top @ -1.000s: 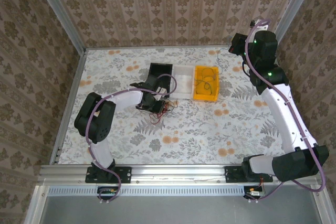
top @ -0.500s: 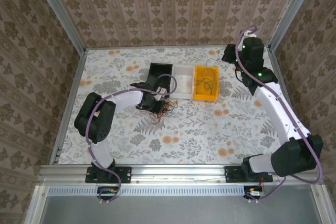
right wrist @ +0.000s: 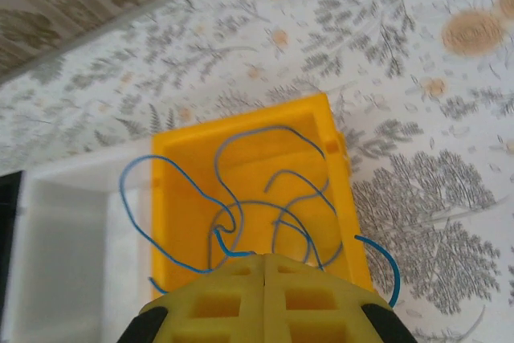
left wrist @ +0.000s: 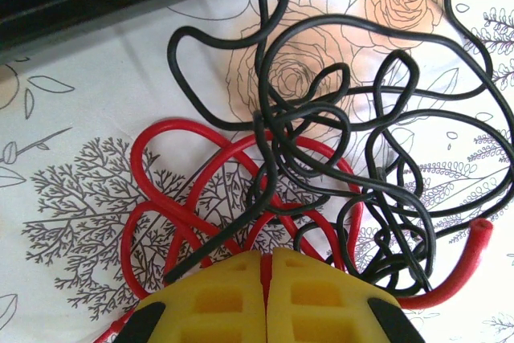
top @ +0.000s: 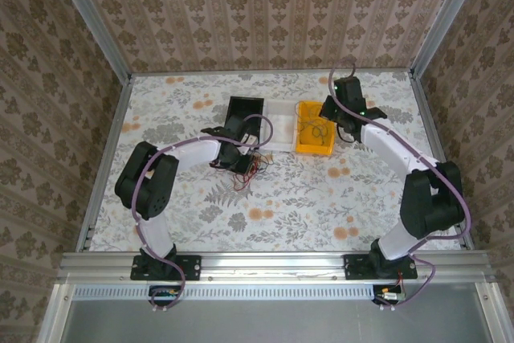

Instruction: Untangle the cables

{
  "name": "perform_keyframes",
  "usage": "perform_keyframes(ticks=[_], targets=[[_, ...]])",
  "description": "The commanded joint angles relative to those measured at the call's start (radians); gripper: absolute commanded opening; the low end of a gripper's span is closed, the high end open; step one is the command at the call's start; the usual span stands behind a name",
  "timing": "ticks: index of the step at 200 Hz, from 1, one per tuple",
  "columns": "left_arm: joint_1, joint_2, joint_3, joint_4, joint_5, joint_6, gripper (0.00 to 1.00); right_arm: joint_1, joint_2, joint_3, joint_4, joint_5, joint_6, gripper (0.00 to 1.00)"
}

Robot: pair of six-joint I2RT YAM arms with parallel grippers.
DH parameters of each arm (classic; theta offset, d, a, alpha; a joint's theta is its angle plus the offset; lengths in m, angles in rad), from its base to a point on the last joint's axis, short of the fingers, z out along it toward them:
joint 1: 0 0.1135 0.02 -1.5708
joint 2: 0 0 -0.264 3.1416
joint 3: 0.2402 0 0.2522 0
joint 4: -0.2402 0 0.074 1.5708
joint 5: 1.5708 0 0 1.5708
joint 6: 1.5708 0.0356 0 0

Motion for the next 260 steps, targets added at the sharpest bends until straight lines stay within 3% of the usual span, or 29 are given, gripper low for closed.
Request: perform_keyframes(ticks=[1, 102, 150, 199, 237, 260], targets=[[-0.015, 0.027, -0.035, -0.015, 0.029, -0.017, 0.00, 0.025, 0.047, 0.043, -0.071, 0.069, 0.059, 0.01], [-0.019, 0.032, -0.029, -0.030, 0.023, -0.008, 0.00, 0.053, 0.255, 0.125, -0.040, -0.071, 0.128, 0.06], [-0.020, 0.032, -0.030, -0.030, 0.021, -0.008, 0.00, 0.049, 0.172, 0.146, -0.055, 0.035, 0.084, 0.41], [-0.022, 0.035, -0.026, -0.030, 0.019, 0.007, 0.00, 0.048, 0.029, 0.086, -0.031, 0.143, 0.012, 0.47], [-0.023, 0.031, -0.014, -0.035, 0.004, 0.015, 0.00, 0.050, 0.041, 0.099, -0.019, 0.039, -0.028, 0.46], [-0.022, 0.013, -0.027, -0.011, 0.014, 0.021, 0.00, 0.080, 0.027, 0.052, 0.055, -0.135, -0.096, 0.45]])
